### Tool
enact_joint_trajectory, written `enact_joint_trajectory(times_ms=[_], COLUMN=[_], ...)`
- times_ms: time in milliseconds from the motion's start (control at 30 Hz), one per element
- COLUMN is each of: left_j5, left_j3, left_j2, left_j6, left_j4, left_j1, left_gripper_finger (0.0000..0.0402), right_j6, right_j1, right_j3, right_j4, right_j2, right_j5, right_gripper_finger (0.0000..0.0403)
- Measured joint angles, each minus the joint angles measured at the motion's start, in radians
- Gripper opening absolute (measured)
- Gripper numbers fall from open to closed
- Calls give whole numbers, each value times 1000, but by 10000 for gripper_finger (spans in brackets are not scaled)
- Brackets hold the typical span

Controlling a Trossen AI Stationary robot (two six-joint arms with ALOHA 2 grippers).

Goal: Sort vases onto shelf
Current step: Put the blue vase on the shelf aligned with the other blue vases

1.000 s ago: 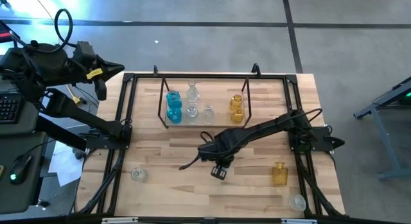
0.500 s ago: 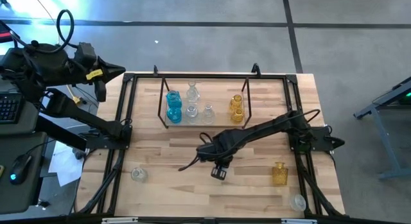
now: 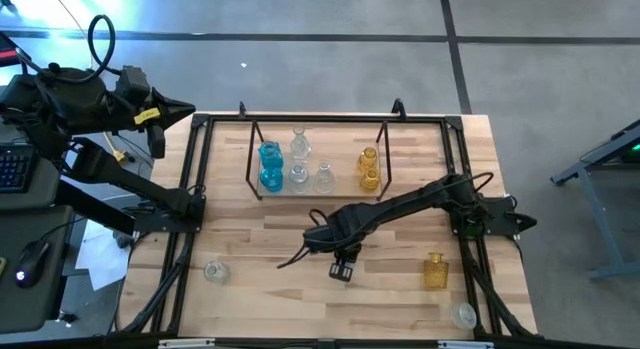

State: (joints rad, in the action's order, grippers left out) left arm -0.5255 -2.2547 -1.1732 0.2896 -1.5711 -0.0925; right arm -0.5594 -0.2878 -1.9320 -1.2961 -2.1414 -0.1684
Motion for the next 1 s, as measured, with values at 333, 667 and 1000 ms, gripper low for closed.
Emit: enact_joint_trajectory(times_ms=[333,667,1000], left_j5=[0,15,33], left_j3=[0,0,0], left_j2=[-1,-7,-29], left_j6=[14,15,15], left_j4=[0,0,0], left_j1=[0,0,0], left_gripper_finger=[10,10,10], right_j6=[3,-12,-75], right_j1=[-1,-1,-1], right_j3=[-3,-3,-4], right_j4=[26,30,17], right_j2=[-2,5,73], right_j5=[0,-11,26], right_gripper_finger=[68,173,200])
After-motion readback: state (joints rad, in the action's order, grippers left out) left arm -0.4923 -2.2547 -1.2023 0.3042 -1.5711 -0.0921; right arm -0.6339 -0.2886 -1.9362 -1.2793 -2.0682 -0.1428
